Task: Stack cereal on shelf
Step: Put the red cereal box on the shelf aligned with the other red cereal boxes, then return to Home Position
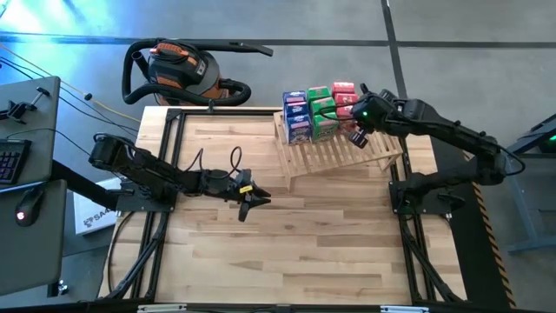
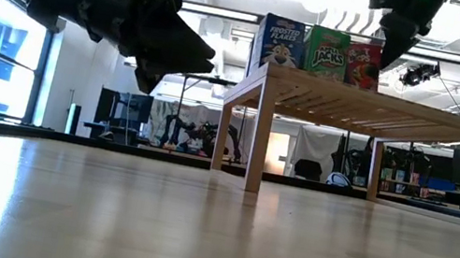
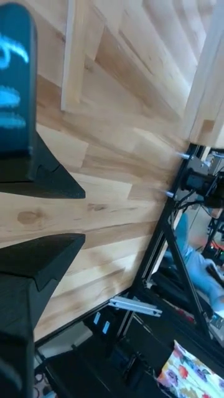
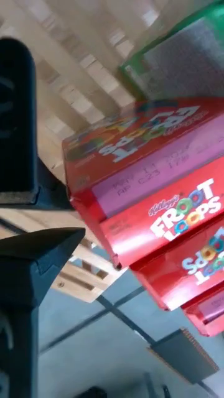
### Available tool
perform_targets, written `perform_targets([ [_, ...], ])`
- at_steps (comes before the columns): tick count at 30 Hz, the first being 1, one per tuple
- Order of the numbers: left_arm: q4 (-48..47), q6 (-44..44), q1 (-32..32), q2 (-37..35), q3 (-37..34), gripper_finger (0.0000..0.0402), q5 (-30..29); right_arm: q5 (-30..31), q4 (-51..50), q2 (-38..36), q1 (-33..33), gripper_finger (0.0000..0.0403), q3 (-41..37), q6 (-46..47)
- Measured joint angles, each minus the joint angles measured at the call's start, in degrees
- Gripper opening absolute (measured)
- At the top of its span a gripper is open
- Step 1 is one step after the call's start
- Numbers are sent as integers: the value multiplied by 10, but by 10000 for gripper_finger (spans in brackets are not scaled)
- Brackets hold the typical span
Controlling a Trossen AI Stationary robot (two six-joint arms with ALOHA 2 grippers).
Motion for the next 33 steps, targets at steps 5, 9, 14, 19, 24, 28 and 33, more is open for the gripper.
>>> perform_targets([
  [5, -1, 8, 20, -19, 0, 90, 37, -12, -9, -27, 0, 29, 0, -24],
  [9, -2, 30, 51, -46, -1, 80, 83, -44, 22, -79, 8, 7, -10, -30],
  [14, -2, 58, 87, -65, -1, 43, 130, -142, 173, -170, 51, 2, -117, -59],
  [19, -1, 77, 115, -66, -1, 5, 121, -182, 369, -245, 99, 1, -259, -73],
  [24, -18, 110, 128, -92, -2, 5, 129, -207, 508, -298, 148, 0, -369, -83],
  [28, -69, 142, 128, -127, -2, 1, 124, -205, 561, -337, 189, 0, -425, -84],
  [33, -121, 185, 128, -169, -3, 3, 97, -204, 625, -391, 221, 0, -510, -88],
])
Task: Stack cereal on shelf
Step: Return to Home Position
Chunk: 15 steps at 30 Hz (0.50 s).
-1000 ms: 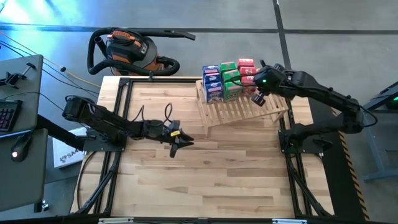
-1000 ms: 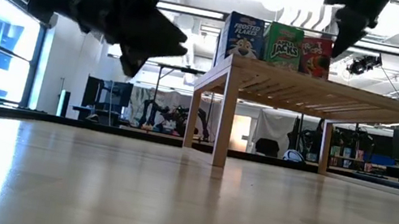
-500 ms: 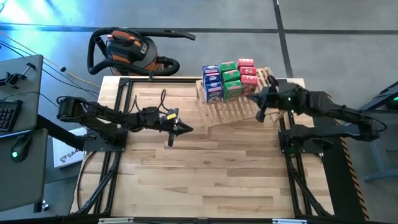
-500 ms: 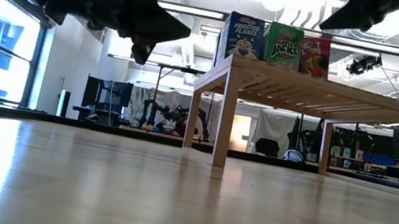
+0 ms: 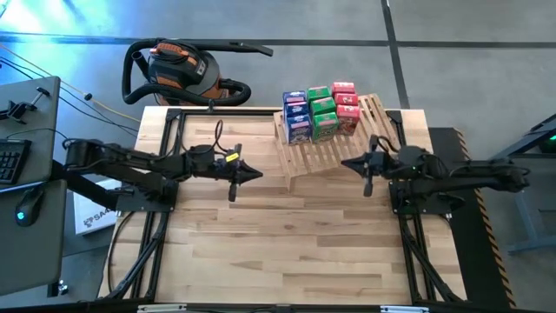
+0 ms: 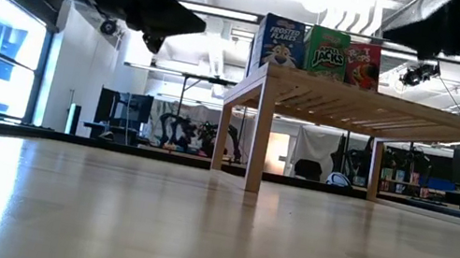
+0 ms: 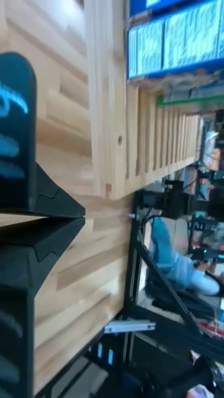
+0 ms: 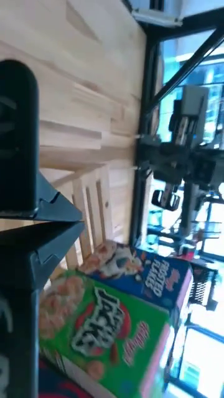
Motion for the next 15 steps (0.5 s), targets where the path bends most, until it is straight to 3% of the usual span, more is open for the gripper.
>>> perform_targets([
  [8, 84, -1, 25, -37, -84, 3, -2, -3, 52, -88, 16, 0, -97, 19],
  [15, 85, -15, 51, -116, -139, 3, -3, -3, 54, -208, 21, 0, -155, 15],
])
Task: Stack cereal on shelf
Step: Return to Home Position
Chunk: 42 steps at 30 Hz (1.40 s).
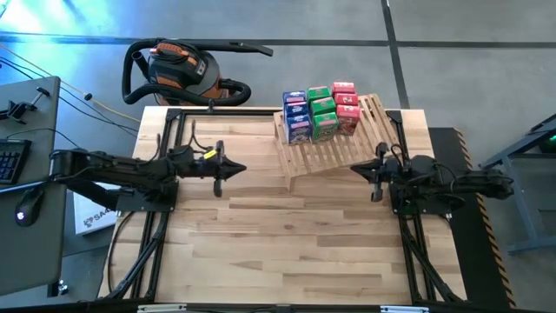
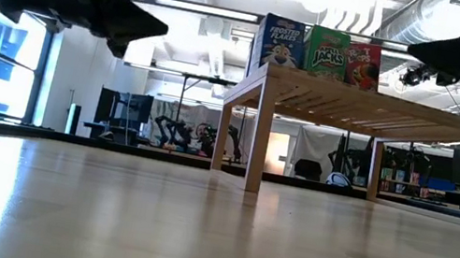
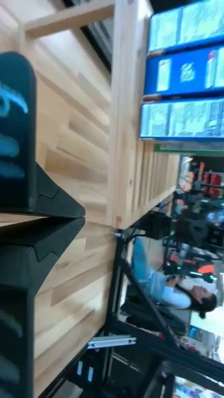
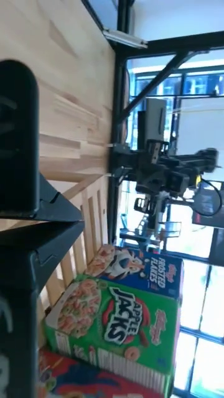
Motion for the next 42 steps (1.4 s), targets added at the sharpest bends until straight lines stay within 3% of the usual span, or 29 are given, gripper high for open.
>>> perform_targets([
  [6, -4, 8, 17, -74, -28, 3, -3, 3, -4, -90, 0, 0, -38, -11],
  [14, 0, 13, 49, -170, -103, 3, -38, 48, -29, -89, 0, 0, -41, -9],
  [21, -115, 21, 79, -279, -104, 3, -36, 104, 31, -89, 0, 0, -88, -7],
  [36, -408, 20, 141, -573, -104, 3, -48, 162, 24, -86, -2, 0, -88, 17],
  [42, -419, 9, 136, -568, -104, 3, -51, 161, 24, -86, -2, 0, -88, 16],
])
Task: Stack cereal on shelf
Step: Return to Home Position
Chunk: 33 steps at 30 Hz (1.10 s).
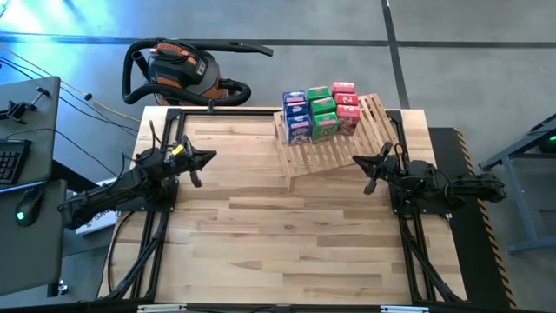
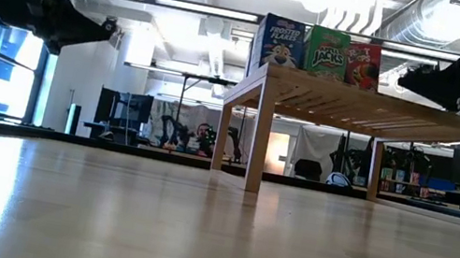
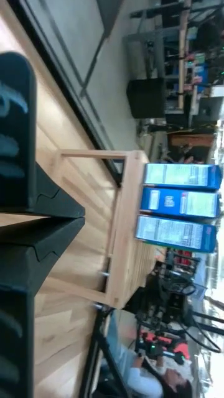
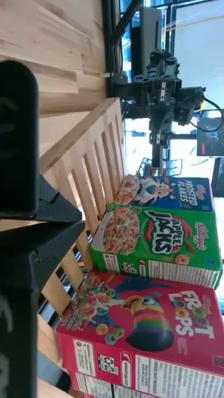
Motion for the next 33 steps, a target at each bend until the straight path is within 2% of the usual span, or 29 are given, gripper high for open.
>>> perform_targets([
  [33, -4, -16, -3, 20, 0, 3, -16, -6, 0, 3, 0, 0, -1, 3],
])
